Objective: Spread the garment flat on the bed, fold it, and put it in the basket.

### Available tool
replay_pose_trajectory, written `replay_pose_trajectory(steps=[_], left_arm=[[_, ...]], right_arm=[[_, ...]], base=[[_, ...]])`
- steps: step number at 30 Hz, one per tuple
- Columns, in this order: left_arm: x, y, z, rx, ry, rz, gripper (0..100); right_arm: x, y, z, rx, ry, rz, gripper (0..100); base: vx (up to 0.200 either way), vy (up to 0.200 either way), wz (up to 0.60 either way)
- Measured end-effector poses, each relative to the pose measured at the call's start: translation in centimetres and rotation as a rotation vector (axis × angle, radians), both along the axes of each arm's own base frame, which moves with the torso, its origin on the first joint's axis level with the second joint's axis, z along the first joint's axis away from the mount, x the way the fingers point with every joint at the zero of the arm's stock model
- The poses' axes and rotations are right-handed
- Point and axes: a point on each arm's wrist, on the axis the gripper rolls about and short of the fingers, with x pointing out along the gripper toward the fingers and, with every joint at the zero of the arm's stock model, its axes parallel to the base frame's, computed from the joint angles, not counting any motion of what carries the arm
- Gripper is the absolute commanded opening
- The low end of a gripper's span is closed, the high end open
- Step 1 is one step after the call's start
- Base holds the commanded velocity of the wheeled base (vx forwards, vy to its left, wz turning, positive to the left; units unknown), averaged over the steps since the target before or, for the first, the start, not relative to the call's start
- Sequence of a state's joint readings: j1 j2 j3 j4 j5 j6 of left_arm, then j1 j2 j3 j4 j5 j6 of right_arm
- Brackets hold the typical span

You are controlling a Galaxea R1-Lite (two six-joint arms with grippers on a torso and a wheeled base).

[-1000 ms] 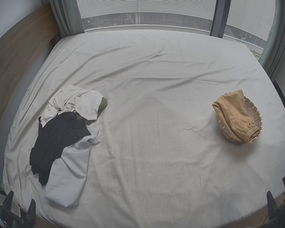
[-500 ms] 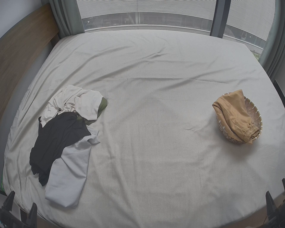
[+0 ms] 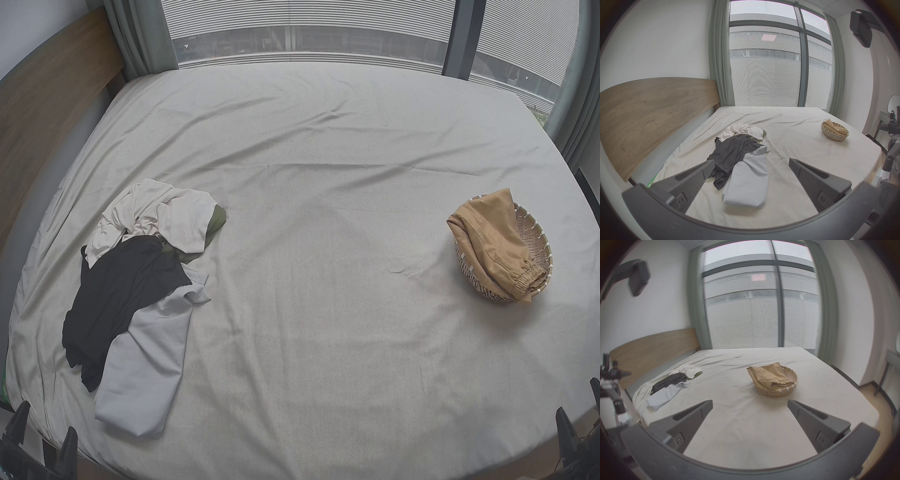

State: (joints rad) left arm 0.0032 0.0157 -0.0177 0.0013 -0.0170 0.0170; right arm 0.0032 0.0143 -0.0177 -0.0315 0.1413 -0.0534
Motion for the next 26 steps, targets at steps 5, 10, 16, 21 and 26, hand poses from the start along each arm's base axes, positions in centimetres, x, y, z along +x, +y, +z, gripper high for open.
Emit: replay_pose_trajectory(steps=[5, 10, 16, 21, 26], left_arm=[[0.0, 0.01, 0.0, -0.003, 0.0, 0.001, 100], [0.0, 0.01, -0.02, -0.003, 0.002, 0.001, 100], [0.0, 0.02, -0.02, -0.003, 0.002, 0.001, 100], [0.0, 0.02, -0.02, -0.005, 0.002, 0.002, 100], [0.0, 0.02, -0.02, -0.005, 0.002, 0.001, 100]], right_arm=[[0.02, -0.12, -0.2, 0.007, 0.021, -0.054, 100], [0.03, -0.33, -0.3, 0.04, 0.032, -0.146, 100], [0.03, -0.29, -0.34, 0.059, 0.038, -0.126, 100], [0.03, -0.3, -0.34, 0.059, 0.038, -0.127, 100], [0.03, -0.29, -0.34, 0.057, 0.038, -0.126, 100]], base=[[0.0, 0.0, 0.0], [0.0, 0.0, 0.0], [0.0, 0.0, 0.0], [0.0, 0.0, 0.0], [0.0, 0.0, 0.0]])
